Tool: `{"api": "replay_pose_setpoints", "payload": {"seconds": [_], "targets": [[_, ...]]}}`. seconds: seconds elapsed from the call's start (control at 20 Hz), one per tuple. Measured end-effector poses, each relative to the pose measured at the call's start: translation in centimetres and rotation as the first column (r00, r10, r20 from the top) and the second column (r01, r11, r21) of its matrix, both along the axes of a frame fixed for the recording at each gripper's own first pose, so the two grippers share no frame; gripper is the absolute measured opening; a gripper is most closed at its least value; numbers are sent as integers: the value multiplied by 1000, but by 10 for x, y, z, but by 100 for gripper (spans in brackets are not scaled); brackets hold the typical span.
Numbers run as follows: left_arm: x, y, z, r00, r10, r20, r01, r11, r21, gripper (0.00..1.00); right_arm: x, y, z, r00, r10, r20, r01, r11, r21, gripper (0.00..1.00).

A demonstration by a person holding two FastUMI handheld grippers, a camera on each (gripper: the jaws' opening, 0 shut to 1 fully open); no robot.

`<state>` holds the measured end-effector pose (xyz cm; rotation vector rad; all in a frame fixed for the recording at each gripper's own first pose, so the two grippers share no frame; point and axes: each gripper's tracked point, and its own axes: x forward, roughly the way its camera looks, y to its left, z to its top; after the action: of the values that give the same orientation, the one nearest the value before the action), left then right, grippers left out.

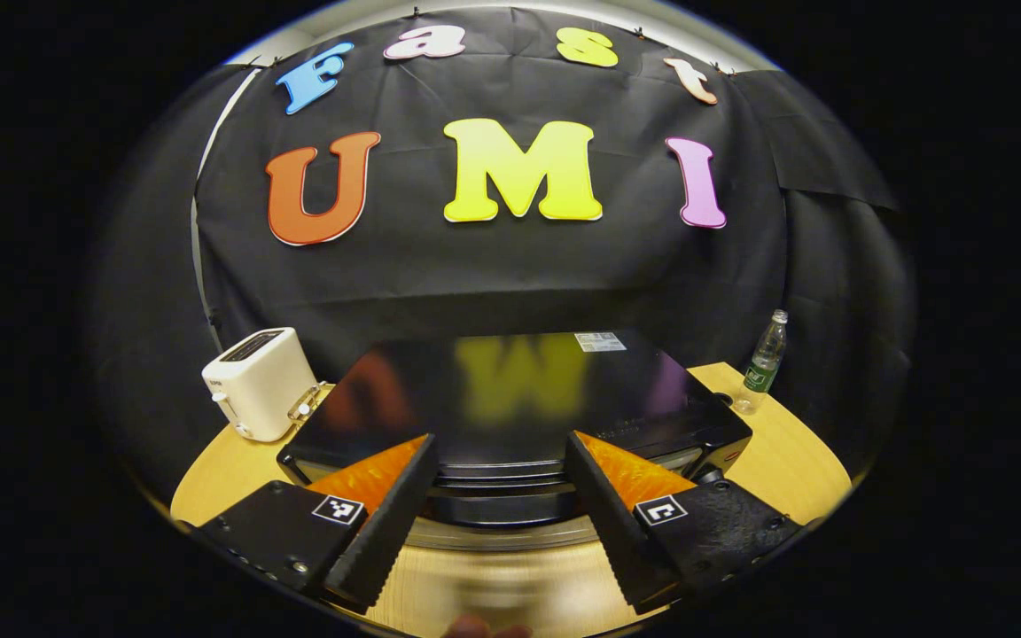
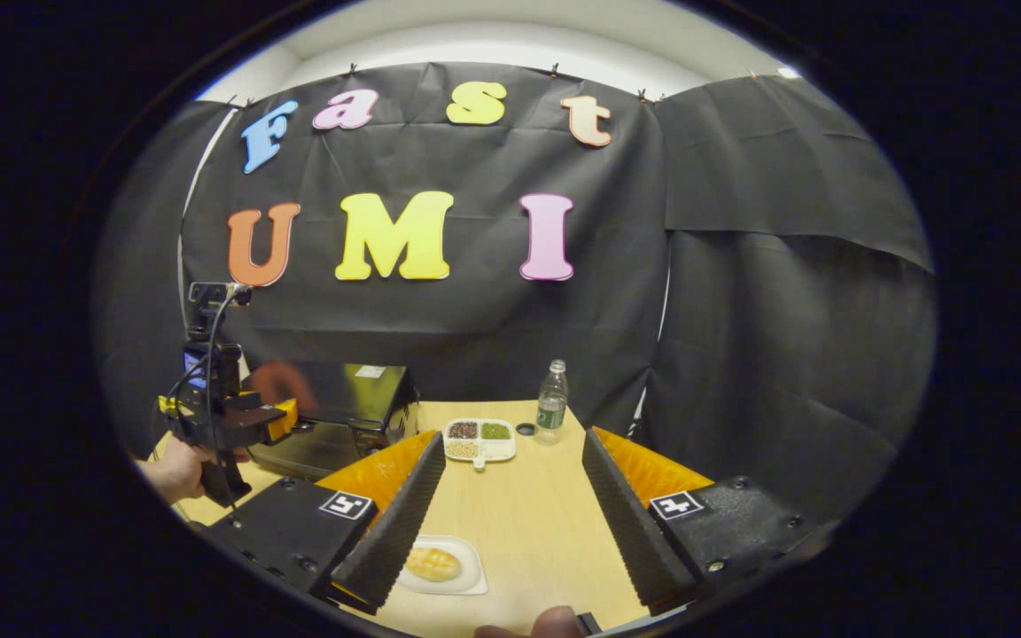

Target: Open the electric oven with the left hand, put the food in, and close the electric oven.

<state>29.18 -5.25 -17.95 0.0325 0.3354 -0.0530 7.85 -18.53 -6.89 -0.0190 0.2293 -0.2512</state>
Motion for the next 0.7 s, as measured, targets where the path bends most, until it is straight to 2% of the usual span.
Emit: {"api": "replay_pose_setpoints", "payload": {"seconds": [0.2, 0.4, 0.45, 0.5, 0.6, 0.7], "targets": [[-12, 1, -1, 1000, -18, 16, 17, 1000, 16, 97, -4, 3, -4, 1000, -7, -1, 7, 999, 40, 99], [-36, 2, -3, 1000, -22, -12, 22, 999, 25, 97, -14, 9, -4, 1000, -5, 6, 5, 999, 44, 99], [-45, 1, -6, 1000, -23, -21, 24, 999, 30, 88, -17, 11, -4, 1000, -6, 10, 6, 999, 47, 99], [-55, 1, -8, 999, -30, -31, 31, 999, 40, 97, -21, 13, -2, 1000, -7, 13, 7, 999, 48, 99], [-77, 0, -15, 997, -63, -50, 66, 997, 50, 100, -29, 15, -3, 1000, -7, 13, 6, 999, 46, 99], [-99, -1, -32, 993, -65, -100, 65, 998, -6, 95, -37, 14, -4, 1000, -11, 11, 11, 999, 42, 99]]}}
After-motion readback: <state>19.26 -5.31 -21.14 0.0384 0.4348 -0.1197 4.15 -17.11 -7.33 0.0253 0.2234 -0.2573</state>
